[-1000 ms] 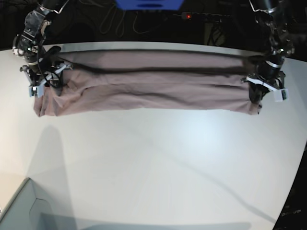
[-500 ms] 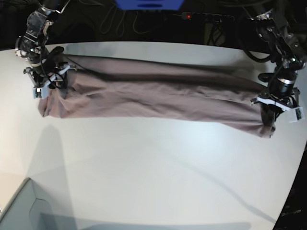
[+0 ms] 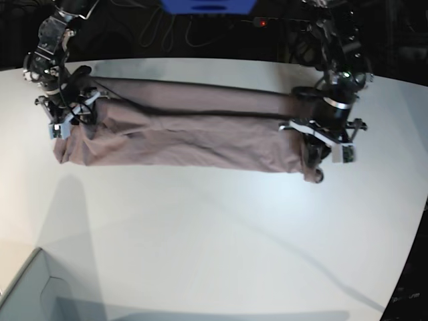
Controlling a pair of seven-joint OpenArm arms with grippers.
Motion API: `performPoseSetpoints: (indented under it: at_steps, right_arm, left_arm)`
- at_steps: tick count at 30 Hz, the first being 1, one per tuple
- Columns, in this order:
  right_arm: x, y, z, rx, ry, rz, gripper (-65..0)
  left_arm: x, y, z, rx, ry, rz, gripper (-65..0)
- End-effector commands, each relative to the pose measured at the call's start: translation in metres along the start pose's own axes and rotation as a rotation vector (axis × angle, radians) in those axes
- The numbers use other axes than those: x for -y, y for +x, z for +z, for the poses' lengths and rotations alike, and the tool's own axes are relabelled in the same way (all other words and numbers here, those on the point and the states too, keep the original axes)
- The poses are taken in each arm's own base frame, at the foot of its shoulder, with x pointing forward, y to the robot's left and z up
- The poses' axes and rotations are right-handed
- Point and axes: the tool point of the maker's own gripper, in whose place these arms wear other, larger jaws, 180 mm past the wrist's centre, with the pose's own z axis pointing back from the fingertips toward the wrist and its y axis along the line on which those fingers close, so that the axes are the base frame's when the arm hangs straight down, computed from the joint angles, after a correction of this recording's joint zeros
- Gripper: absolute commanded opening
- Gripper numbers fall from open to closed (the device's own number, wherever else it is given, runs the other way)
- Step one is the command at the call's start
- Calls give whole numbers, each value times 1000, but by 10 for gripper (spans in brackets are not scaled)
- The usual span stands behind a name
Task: Layout the t-shirt on the table in an organized manner, then fold the t-shirt properly
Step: 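Carry the left gripper's shirt end toward the right gripper, folding it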
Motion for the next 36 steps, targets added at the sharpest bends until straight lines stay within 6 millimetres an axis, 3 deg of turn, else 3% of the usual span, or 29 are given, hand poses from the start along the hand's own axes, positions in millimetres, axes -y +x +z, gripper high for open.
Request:
performPoseSetpoints:
  at_steps: [1,4,8,16,23,36]
  right_arm:
    - [1,6,1,10,4,18,-402]
    - [1,6,1,10,4,18,-402]
    - [-5,8,-1,10,19,31,-402]
    - [-5,10,-1,14,19,31,-402]
    - [-5,17,-4,26,18,32,-402]
    - [-4,18,-4,28,17,34,-402]
  left_arm:
    - [16,13,-1,72,-12,17,-650]
    - [52,14,-1,147,-7,29,-650]
    - [109,-5,-7,161,-67,-11,-650]
    - [170,-33,-28,103,-181,-103,-650]
    - [224,-31,-31,106,-301,-126,-649]
    - [239,-53,-37,-21,-356,-16,-645]
